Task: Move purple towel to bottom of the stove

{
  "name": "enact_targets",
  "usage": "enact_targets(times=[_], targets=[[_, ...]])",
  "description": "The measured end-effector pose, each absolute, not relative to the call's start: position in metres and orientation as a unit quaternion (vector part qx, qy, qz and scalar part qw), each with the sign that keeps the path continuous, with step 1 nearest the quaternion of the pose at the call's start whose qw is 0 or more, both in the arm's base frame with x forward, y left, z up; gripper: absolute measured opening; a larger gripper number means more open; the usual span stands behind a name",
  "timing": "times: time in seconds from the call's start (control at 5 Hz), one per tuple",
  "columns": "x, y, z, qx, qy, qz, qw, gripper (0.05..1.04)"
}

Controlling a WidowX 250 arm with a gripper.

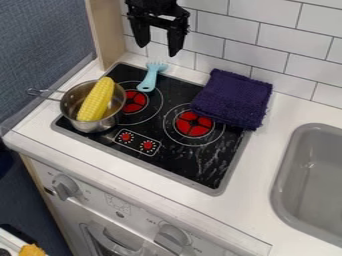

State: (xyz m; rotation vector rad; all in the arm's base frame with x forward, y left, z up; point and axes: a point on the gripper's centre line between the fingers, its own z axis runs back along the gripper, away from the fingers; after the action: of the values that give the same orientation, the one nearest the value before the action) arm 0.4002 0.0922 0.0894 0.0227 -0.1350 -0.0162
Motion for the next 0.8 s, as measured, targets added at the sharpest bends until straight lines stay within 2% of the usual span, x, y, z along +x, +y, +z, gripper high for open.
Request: enact_targets(times=[0.2,0.4,0.8], targets=[[0.398,0.091,0.074,0.006,-0.049,-0.007,0.999,1.0],[0.393,0.062,0.055,-0.003,-0.04,-0.031,0.999,1.0],[0.399,0.009,0.067,-0.018,-0.065,-0.064,0.996,1.0]])
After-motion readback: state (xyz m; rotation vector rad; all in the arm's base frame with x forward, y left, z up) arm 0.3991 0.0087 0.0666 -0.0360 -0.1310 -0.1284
